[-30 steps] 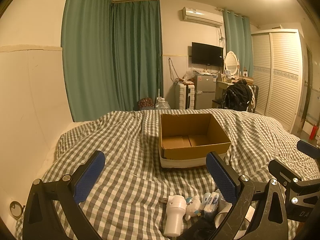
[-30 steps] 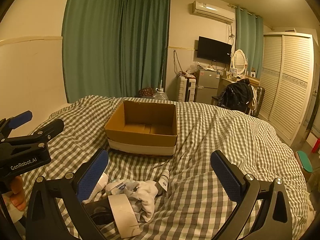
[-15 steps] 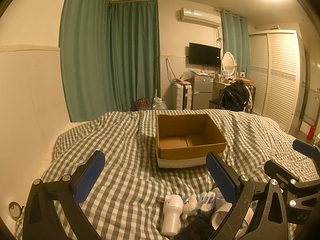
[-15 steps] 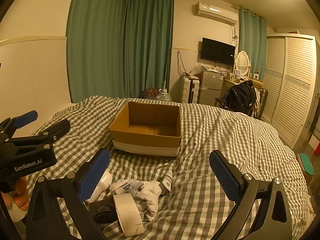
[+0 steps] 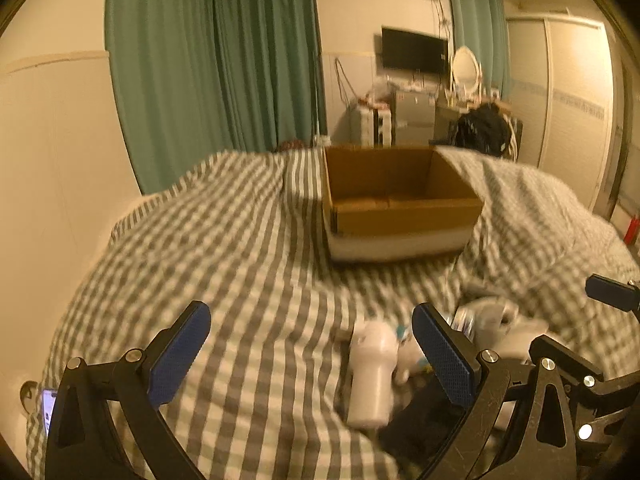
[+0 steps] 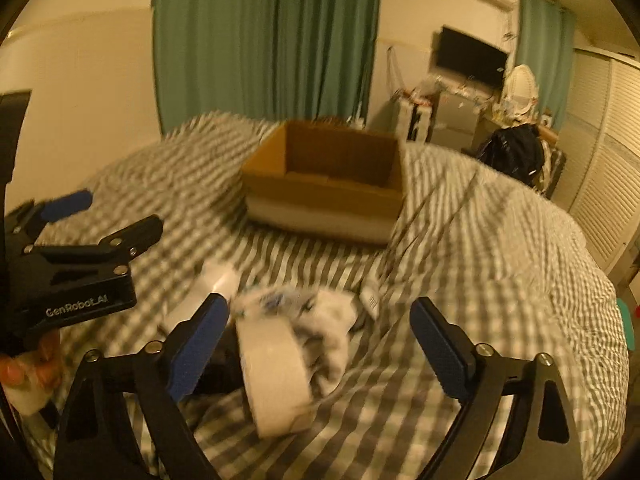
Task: Organize objects
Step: 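Grasp the white bottle with the left tool while the right tool grasps the tape roll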
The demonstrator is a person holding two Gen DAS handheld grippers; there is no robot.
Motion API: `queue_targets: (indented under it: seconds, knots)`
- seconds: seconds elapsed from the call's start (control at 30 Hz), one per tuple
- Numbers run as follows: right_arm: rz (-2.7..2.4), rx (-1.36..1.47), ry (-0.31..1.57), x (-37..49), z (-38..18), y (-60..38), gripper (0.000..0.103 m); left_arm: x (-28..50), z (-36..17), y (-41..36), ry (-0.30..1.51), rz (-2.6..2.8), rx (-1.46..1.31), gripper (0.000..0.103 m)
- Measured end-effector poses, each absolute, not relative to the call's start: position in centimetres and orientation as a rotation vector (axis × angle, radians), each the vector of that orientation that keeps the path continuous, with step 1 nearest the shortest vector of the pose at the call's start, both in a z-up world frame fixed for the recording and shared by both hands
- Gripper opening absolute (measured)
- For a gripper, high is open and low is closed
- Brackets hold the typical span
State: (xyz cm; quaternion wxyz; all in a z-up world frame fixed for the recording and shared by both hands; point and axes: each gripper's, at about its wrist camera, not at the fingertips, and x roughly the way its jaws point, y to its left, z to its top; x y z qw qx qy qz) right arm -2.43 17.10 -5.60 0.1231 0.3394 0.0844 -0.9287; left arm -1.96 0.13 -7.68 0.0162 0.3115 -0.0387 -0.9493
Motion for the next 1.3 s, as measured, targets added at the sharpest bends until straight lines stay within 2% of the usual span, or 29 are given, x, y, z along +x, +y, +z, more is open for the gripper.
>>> queue_targets:
  seconds: [0.07, 0.13, 0.17, 0.23, 0.37, 0.43, 0.5, 0.6, 0.63, 0.7, 0.73, 0.97, 1.07, 1.1, 1.17, 1.3]
  knots:
    - [-2.666, 1.031, 0.269, -2.6, -6.6, 16.6, 0.079, -2.2, -9.0, 0.2, -0.136, -2.942, 1.023, 0.103]
    - [-2.626, 1.058, 0.269, -2.6, -7.4, 16.4, 0.058, -2.4, -10.2, 0.5, -0.136, -2.942, 1.089, 0.102]
    - [-2.607, 1.075, 0.262, -2.7, -7.7, 16.3, 0.052, -2.6, -10.7, 0.6, -0.132, -2.939, 1.116, 0.102]
    - [-2.581, 1.090, 0.236, -2.7, -7.9, 16.4, 0.032, -3.0, -11.4, 1.0, -0.133, -2.942, 1.176, 0.096]
    - [-2.597, 1.072, 0.199, -3.2, -7.7, 17.0, 0.029, -4.1, -12.8, 1.8, -0.128, -2.945, 1.292, 0.084]
    - [-2.610, 1.059, 0.187, -3.2, -7.3, 17.2, 0.027, -4.7, -13.6, 2.1, -0.122, -2.939, 1.358, 0.069]
    - [-2.622, 1.045, 0.175, -3.3, -6.7, 17.7, 0.027, -5.7, -14.5, 2.5, -0.092, -2.928, 1.446, 0.060]
    - [-2.641, 1.027, 0.148, -3.4, -6.0, 18.5, 0.026, -6.7, -15.9, 3.1, -0.086, -2.895, 1.559, 0.055]
    - [-2.647, 1.021, 0.142, -3.3, -5.8, 18.7, 0.026, -7.0, -16.3, 3.4, -0.097, -2.888, 1.588, 0.049]
    - [-2.654, 1.010, 0.126, -3.2, -5.4, 19.2, 0.026, -7.1, -16.6, 3.7, -0.104, -2.888, 1.604, 0.046]
    - [-2.658, 1.005, 0.120, -3.2, -5.2, 19.3, 0.026, -7.1, -16.5, 3.7, -0.108, -2.888, 1.599, 0.039]
    - [-2.684, 0.989, 0.107, -2.9, -4.3, 20.0, 0.026, -6.0, -15.2, 3.1, -0.078, -2.919, 1.560, 0.035]
    - [-2.698, 0.973, 0.111, -2.7, -3.5, 20.2, 0.026, -5.6, -13.8, 3.0, -0.071, -2.952, 1.508, 0.031]
    - [-2.703, 0.965, 0.116, -2.6, -3.2, 20.2, 0.026, -5.4, -13.3, 2.9, -0.077, -2.965, 1.486, 0.027]
    - [-2.715, 0.951, 0.125, -2.6, -2.6, 20.2, 0.026, -5.2, -12.1, 2.7, -0.069, -2.989, 1.455, 0.006]
    - [-2.734, 0.933, 0.141, -2.9, -1.3, 20.4, 0.026, -5.7, -10.7, 2.3, -0.080, -3.021, 1.411, 0.005]
